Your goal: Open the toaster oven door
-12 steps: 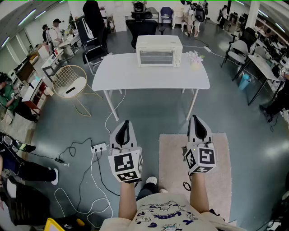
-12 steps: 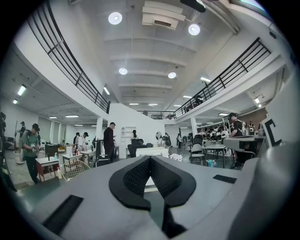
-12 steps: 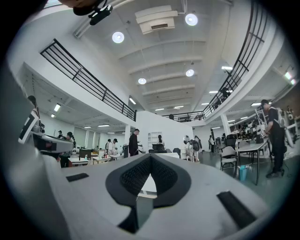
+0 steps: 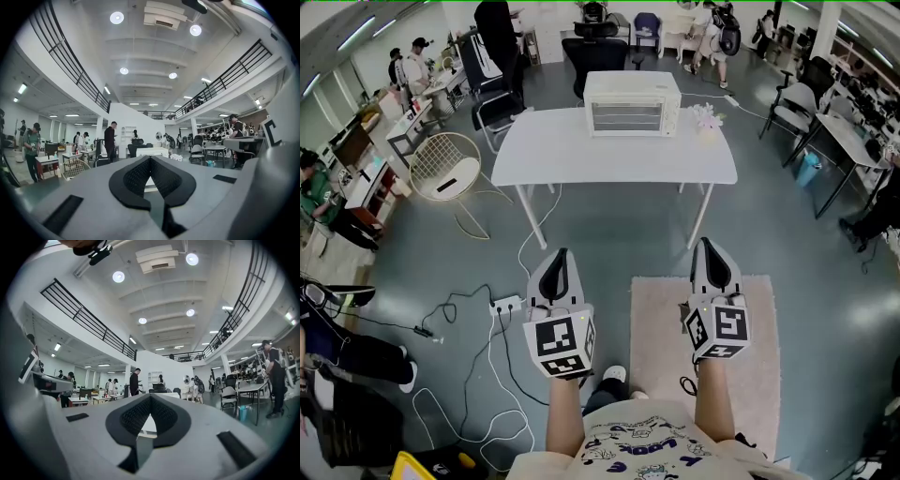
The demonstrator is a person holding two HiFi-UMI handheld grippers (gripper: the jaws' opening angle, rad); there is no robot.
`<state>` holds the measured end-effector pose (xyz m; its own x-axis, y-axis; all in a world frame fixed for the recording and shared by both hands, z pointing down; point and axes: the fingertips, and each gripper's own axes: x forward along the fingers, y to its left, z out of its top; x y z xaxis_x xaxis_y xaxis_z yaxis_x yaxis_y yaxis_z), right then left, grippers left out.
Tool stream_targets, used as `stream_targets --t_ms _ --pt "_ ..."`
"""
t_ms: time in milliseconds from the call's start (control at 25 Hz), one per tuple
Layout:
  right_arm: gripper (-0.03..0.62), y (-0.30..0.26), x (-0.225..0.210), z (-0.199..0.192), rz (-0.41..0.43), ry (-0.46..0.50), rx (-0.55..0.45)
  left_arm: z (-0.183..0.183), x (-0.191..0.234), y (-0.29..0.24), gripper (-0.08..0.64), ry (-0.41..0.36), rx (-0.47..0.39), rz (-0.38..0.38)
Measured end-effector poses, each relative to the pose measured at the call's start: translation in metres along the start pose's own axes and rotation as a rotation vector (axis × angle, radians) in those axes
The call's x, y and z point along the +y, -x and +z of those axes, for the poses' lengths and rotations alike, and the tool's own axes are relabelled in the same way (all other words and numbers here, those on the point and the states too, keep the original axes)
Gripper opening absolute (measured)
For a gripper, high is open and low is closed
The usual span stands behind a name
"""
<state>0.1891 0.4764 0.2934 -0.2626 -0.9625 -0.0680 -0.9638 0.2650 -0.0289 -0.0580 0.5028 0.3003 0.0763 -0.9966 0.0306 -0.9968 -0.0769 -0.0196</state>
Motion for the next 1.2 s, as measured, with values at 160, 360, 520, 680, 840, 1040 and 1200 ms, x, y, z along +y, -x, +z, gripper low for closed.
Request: stream_targets --t_ms 160,360,520,680,840,1040,1200 --pt "-0.005 -0.005 0.004 -0.004 0.002 -0.003 0.001 -0.002 0.005 -0.003 0.005 -0.001 0.001 0.003" --pt "0.094 -0.015 0.013 -0.004 0.029 -0.007 0.002 -0.002 0.012 -0.009 0.005 0.007 -0.001 0.003" --pt "0.207 -0.027 0.020 -0.010 0.032 -0.005 0.011 -0.008 0.022 -0.018 0.005 0.011 0.004 0.003" --pt "0.207 -0.045 0.027 -0.014 0.027 -0.006 0.011 -0.010 0.034 -0.034 0.005 0.012 0.003 -0.006" --pt "0.203 -0.067 0.030 -0.017 0.019 -0.011 0.011 -0.010 0.046 -0.056 0.005 0.013 0.002 -0.014" --pt "0.175 -0.087 0.034 -0.026 -0.003 -0.007 0.024 -0.017 0.057 -0.080 0.005 0.015 0.008 -0.035" --pt "0.173 -0.097 0.035 -0.034 -0.019 -0.002 0.033 -0.023 0.063 -0.094 0.005 0.018 0.016 -0.048"
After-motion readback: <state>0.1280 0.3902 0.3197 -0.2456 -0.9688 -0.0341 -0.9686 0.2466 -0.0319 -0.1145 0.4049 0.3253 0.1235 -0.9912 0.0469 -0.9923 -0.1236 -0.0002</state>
